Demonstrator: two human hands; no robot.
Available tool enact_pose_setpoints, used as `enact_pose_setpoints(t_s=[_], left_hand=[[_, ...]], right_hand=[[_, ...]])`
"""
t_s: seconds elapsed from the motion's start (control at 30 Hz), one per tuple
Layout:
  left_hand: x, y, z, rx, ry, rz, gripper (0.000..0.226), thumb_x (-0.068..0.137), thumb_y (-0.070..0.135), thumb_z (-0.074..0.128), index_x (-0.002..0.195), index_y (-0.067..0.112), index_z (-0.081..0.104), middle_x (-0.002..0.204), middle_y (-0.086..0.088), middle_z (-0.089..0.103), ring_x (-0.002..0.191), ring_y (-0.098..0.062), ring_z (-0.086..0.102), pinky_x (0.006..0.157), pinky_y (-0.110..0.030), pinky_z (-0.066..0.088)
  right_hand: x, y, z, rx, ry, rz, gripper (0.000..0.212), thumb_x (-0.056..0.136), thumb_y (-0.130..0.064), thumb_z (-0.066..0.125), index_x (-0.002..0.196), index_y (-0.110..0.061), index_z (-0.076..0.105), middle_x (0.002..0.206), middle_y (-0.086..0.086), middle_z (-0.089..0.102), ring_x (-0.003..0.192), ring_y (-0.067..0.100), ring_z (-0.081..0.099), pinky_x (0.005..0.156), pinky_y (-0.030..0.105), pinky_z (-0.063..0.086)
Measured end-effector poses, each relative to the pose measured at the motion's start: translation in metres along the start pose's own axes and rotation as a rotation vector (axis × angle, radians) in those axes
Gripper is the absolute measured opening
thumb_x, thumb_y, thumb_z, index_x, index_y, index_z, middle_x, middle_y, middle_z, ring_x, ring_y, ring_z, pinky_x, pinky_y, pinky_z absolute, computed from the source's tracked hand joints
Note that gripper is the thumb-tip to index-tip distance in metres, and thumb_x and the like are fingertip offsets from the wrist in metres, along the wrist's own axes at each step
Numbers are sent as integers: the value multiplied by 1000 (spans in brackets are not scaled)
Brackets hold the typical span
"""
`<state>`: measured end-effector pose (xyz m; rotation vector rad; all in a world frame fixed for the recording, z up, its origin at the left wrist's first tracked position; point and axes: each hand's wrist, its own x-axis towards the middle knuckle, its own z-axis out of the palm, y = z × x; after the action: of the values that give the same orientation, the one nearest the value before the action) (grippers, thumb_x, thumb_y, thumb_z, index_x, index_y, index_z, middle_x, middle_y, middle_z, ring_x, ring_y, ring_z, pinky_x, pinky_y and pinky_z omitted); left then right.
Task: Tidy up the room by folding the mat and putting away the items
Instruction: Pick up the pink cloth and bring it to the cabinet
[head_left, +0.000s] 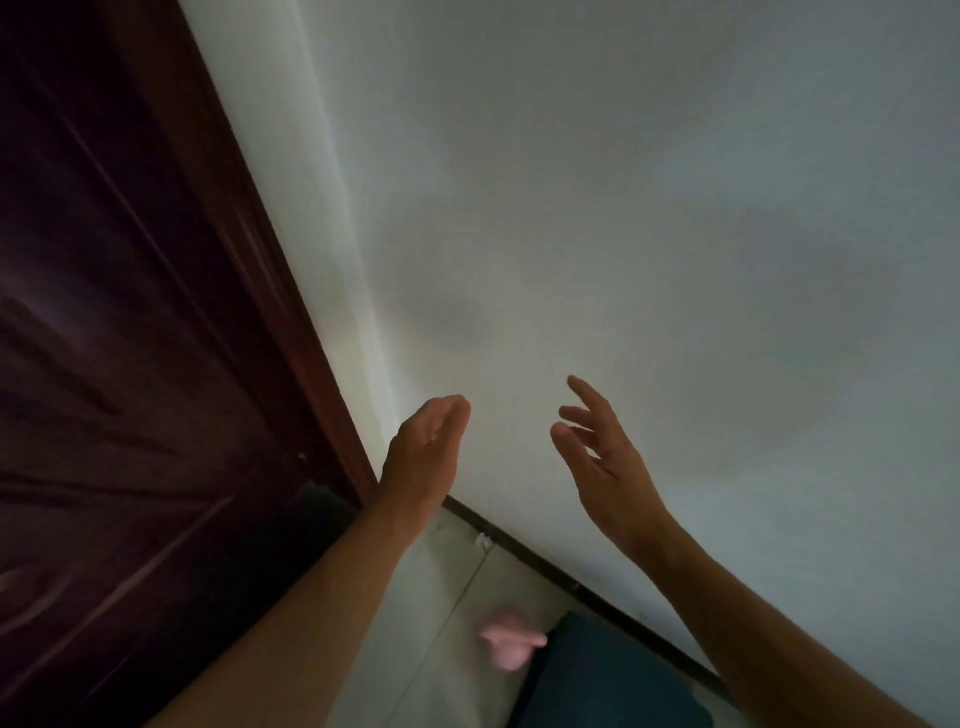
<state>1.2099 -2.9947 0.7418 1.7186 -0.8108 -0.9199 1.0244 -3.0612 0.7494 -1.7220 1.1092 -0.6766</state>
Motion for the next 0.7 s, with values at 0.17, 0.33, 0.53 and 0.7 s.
enact_pose_setpoints(t_s=[0.17, 0.33, 0.53, 0.7], left_hand=[[-67, 101, -43, -108, 109, 50, 33, 104, 37, 49, 128, 19, 65, 123, 5, 68, 112, -10, 64, 99, -41, 54], [-126, 192, -89, -144, 228, 144, 26, 105, 32, 48, 121, 22, 66, 120, 5, 68, 114, -13, 63, 99, -40, 53], [-210, 280, -119, -185, 441, 241, 21, 105, 34, 44, 104, 35, 66, 113, 8, 69, 110, -13, 63, 99, -40, 52], [-299, 329, -139, -236, 683, 297, 27, 106, 35, 41, 111, 27, 66, 120, -1, 70, 111, -17, 65, 94, -39, 55]], right_hand=[[-31, -108, -35, 121, 2, -39, 59, 95, -63, 39, 149, -40, 32, 144, -3, 51, 129, 15, 53, 110, 48, 45], [-48, -223, -56, 190, -67, -178, 69, 87, -71, 36, 146, -36, 41, 143, -7, 53, 131, 12, 52, 112, 47, 43], [-77, -324, -72, 328, -272, -346, 45, 99, -51, 35, 137, -31, 51, 131, -9, 59, 121, 6, 57, 110, 40, 46], [-126, -397, -81, 377, -522, -483, 45, 100, -50, 34, 137, -31, 50, 131, -10, 59, 122, 4, 57, 110, 33, 45]])
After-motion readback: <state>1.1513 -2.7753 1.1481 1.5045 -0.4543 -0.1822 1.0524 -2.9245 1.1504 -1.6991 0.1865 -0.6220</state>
